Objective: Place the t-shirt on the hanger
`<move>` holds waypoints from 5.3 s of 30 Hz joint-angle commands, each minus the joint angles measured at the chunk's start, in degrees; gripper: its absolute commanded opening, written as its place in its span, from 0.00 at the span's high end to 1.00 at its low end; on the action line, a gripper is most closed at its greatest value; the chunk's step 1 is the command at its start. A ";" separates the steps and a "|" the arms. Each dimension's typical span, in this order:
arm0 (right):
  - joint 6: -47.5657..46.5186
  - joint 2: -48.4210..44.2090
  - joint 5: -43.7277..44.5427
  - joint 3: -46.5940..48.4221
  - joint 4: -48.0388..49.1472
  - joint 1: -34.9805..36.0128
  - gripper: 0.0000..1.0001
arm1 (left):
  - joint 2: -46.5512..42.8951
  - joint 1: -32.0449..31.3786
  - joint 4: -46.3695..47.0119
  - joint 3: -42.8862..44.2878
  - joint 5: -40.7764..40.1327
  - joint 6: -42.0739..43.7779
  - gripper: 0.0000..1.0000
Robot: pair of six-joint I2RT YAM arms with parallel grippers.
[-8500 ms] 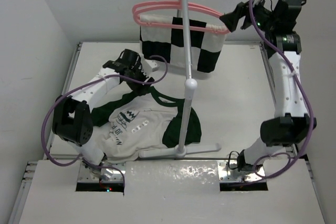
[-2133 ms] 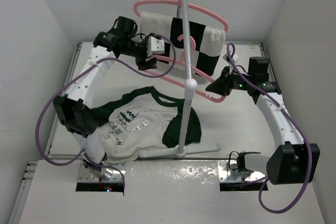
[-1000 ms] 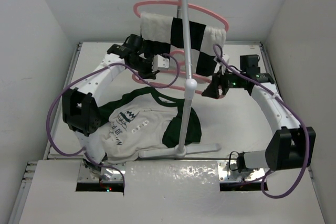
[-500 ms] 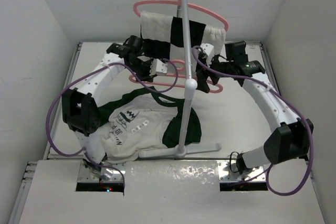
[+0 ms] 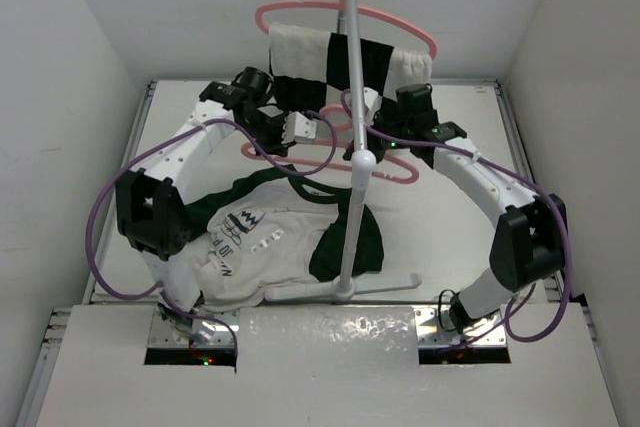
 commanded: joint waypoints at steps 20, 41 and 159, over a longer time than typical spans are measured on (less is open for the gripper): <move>10.36 -4.53 -8.81 -14.18 6.91 0.71 1.00 | -3.84 -0.49 12.57 -2.21 -0.54 -17.68 0.54; 15.99 -13.76 2.08 -23.15 3.06 -8.43 1.00 | 8.20 2.23 19.26 1.75 -22.34 -55.29 0.55; 7.55 -1.11 -8.37 -11.91 7.17 -0.96 1.00 | -4.62 -0.76 27.18 -10.84 -9.95 -50.91 1.00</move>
